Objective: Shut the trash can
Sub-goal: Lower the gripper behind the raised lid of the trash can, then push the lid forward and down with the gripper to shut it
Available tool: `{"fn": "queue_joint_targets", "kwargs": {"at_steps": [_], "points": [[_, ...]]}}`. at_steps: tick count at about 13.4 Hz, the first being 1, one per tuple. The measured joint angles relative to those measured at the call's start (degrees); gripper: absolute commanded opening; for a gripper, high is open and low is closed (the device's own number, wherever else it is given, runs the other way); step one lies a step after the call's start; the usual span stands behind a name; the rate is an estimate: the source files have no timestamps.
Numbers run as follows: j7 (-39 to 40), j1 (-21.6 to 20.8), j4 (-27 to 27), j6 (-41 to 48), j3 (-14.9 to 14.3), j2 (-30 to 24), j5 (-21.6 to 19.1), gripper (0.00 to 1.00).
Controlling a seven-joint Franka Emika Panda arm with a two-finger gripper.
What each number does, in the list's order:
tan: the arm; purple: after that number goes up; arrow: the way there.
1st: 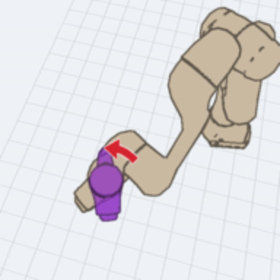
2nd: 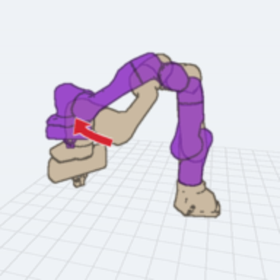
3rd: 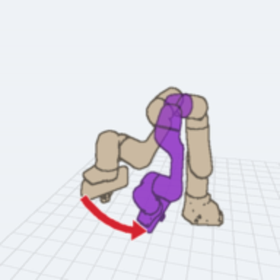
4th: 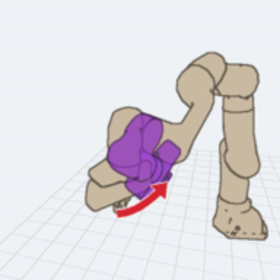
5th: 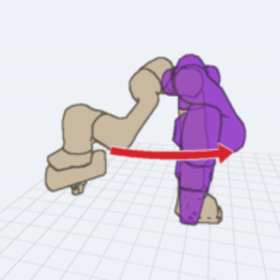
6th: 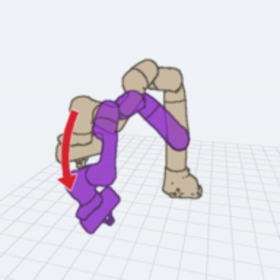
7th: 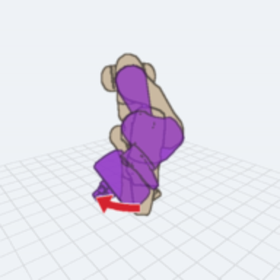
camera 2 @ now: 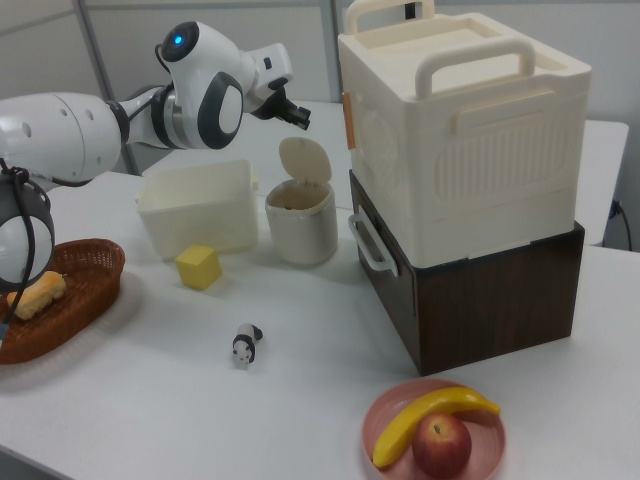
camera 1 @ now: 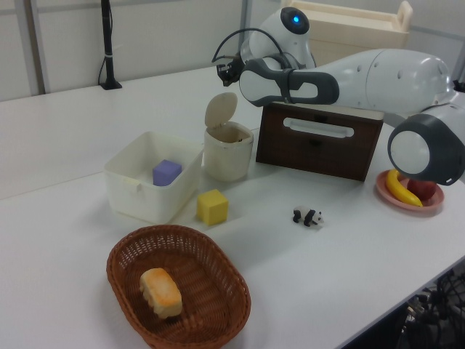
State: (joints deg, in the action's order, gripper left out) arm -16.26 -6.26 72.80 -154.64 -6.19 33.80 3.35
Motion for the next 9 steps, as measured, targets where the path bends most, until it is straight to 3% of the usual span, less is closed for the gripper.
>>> {"fn": "queue_joint_targets", "kwargs": {"at_steps": [6,9], "points": [[0.0,-0.03,-1.38,-1.17,0.0,2.71,0.0,0.0],[0.01,0.0,-1.48,4.86,0.0,2.47,0.0,0.0]]}}
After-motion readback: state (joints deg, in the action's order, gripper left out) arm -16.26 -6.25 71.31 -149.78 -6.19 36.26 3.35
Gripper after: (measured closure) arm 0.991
